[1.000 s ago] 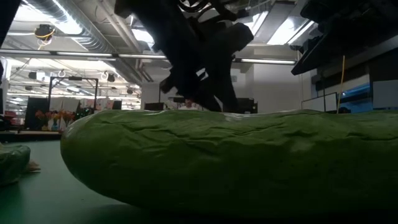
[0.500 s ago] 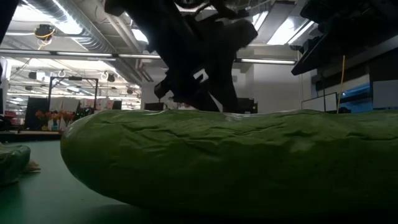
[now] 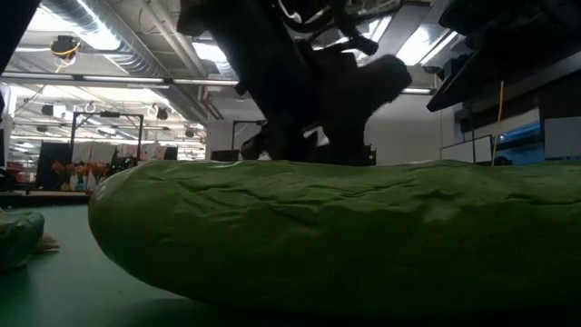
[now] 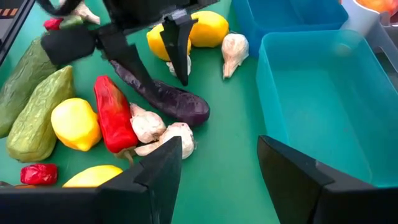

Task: Sort produce into baskets
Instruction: Put the eggplant into the dark blue bin

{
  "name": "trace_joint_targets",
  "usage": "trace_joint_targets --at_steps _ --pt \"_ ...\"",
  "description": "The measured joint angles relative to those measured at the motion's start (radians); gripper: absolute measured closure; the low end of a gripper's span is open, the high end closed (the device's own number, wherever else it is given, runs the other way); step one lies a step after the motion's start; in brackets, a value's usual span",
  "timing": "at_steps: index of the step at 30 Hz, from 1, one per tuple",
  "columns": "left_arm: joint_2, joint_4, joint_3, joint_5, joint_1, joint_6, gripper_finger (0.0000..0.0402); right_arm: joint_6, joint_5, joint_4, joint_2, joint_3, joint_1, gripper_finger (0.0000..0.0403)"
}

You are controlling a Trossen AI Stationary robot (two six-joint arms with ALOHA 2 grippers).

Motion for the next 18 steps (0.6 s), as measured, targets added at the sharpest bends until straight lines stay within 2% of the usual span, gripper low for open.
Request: trace_joint_targets --at_steps 11,15,18 --pt "0.007 -0.040 0.018 0.080 0.004 -0.007 0.0224 0.000 -0.002 -0.004 0.000 -0.001 0.000 0.0194" --pt "0.006 -0.039 0.018 0.148 0.014 0.018 0.0227 -0.003 -0.002 -0.004 0.000 -0.001 0.000 0.0194" --pt "0.005 -0.035 0.018 0.195 0.021 0.039 0.0244 -0.003 -0.002 -0.004 0.000 -0.001 0.000 0.0194"
